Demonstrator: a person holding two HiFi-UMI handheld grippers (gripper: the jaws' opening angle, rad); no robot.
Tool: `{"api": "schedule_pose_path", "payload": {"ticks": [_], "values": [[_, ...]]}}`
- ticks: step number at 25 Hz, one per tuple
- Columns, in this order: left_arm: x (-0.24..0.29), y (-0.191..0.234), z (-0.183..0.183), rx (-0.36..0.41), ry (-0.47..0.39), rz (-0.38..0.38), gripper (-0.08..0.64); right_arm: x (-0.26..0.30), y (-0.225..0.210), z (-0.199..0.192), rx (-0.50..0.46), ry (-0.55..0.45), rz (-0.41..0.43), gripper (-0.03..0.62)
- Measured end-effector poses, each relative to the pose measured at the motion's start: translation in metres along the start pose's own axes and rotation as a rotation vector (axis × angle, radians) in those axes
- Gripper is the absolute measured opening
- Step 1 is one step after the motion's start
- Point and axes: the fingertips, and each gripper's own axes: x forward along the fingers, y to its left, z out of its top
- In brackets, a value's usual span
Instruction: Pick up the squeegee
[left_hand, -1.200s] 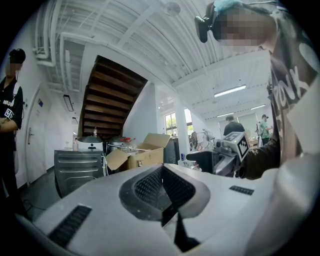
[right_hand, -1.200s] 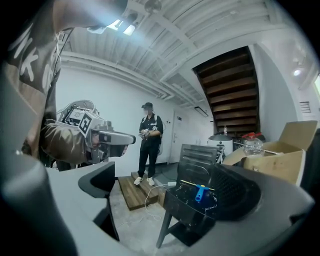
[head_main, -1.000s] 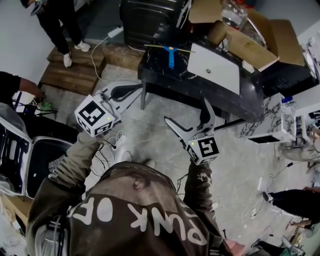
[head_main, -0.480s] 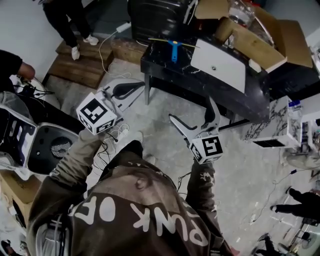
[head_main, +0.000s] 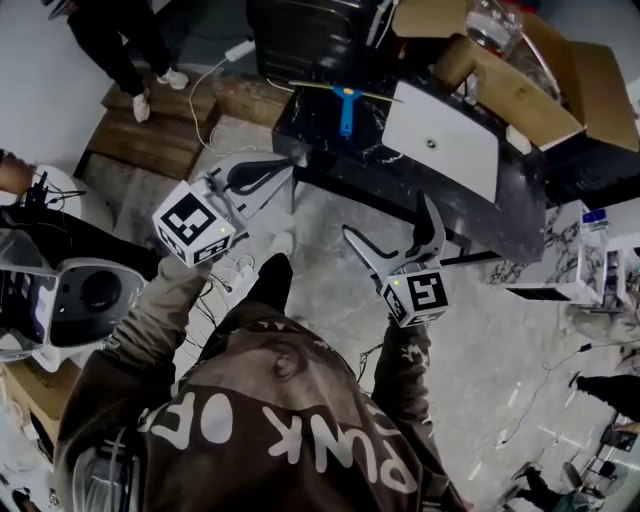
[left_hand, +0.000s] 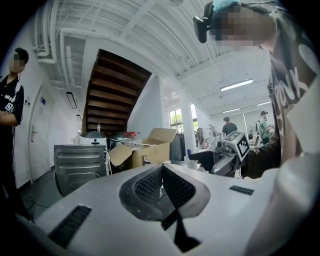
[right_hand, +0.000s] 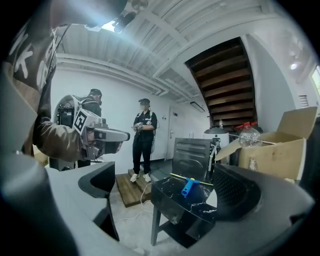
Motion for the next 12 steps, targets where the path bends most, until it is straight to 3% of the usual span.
{"api": "schedule_pose_path", "payload": {"ticks": [12], "values": [[0.087, 0.149, -0.026, -0.056, 0.026, -0.039, 0.003, 0.145, -0.103, -0.019, 0.072, 0.140, -0.075, 0.595]]}}
